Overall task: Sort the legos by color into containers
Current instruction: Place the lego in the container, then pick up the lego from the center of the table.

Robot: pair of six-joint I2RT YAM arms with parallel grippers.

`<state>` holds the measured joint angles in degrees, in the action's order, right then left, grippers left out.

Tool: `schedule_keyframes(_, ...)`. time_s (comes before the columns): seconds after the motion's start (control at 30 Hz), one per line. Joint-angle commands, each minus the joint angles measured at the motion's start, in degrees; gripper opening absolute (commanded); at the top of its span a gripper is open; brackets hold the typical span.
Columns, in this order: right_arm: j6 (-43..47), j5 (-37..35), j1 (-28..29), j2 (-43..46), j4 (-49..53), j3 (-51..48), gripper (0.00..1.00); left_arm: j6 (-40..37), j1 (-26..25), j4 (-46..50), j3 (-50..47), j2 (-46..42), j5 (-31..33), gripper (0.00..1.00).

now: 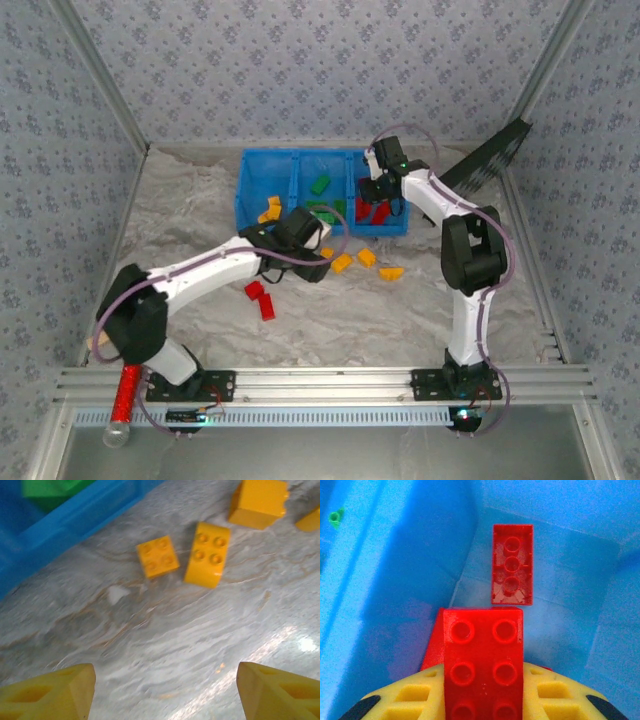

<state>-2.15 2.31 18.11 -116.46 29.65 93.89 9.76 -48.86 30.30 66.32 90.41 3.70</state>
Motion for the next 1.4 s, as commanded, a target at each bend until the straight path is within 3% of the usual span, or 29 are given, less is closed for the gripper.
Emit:
schedule_keyframes(0.0, -1.02, -1.30, -0.65, -1.69, 3.20, 2.60, 0.30, -3.57, -0.72, -3.68, 4.40, 4.21, -3.36, 0.74)
schedule_keyframes(0.4, -0.84, -0.33, -1.84, -3.59, 3.99, 3.31, 0.37, -6.81, -2.21, -4.55, 14.46, 17.01, -4.94, 0.74)
schedule_keyframes(0.67, -0.16, 0.41, -1.85, -1.70, 3.93, 2.19, 0.51, -6.95, -2.20, -4.95, 15.81, 20.85, -5.55, 0.73)
schedule_keyframes(1.37, -1.95, -1.10, -1.85, 17.07, 5.06, -7.02, 0.50, -4.76, -2.21, -9.08, 16.74, 28.83, -5.06, 0.72)
